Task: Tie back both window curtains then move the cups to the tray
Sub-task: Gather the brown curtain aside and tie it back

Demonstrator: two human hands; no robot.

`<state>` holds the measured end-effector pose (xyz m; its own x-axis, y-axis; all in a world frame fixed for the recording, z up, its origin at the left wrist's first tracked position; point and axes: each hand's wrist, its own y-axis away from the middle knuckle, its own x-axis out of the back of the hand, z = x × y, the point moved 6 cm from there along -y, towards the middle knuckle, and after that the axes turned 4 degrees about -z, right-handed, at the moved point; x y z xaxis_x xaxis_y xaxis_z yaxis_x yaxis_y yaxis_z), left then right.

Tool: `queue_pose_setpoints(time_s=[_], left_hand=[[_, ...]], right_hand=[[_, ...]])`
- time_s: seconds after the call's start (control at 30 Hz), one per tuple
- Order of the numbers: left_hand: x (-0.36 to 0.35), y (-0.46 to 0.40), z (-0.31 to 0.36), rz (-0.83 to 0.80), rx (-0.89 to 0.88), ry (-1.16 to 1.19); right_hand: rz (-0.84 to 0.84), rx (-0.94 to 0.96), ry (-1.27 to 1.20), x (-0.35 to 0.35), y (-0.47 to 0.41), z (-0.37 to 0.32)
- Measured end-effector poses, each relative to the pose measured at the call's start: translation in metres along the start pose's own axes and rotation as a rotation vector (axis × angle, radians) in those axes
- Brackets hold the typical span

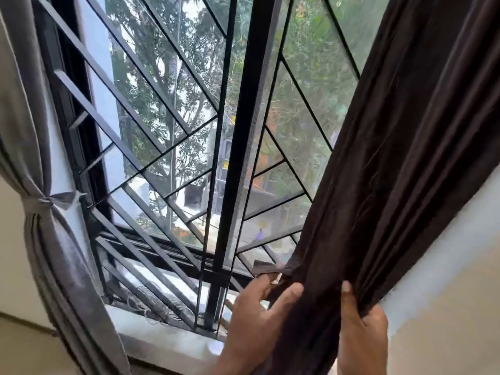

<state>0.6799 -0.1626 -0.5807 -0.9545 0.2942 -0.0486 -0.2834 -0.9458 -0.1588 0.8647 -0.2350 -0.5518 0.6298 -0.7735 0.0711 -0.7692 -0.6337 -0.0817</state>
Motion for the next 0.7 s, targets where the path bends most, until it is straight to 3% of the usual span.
queue_pose_setpoints(time_s=[0.17,0.37,0.43,0.5,0.57,0.63,0.7], left_hand=[[-0.020,-0.002,0.015,0.019,0.012,0.205],[-0.034,-0.013,0.019,-0.190,0.071,0.206],[-0.035,-0.016,0.020,-0.213,0.059,0.166],[-0.037,-0.018,0.023,-0.209,0.028,0.145],[-0.040,-0.016,0.030,-0.189,0.006,0.137],[-0.043,-0.013,0.034,-0.194,-0.001,0.181],[-0.044,-0.010,0.036,-0.250,-0.002,0.210]], right_hand=[[-0.084,0.036,-0.036,-0.015,0.007,-0.004],[-0.339,0.064,-0.092,-0.037,0.013,-0.002],[-0.349,0.116,0.085,-0.037,0.011,-0.002],[-0.312,0.277,0.460,-0.040,0.015,-0.006],[-0.298,0.296,0.769,-0.040,0.018,0.002],[-0.288,0.403,0.797,-0.046,0.026,0.001],[-0.474,0.459,0.752,-0.055,0.034,0.007]])
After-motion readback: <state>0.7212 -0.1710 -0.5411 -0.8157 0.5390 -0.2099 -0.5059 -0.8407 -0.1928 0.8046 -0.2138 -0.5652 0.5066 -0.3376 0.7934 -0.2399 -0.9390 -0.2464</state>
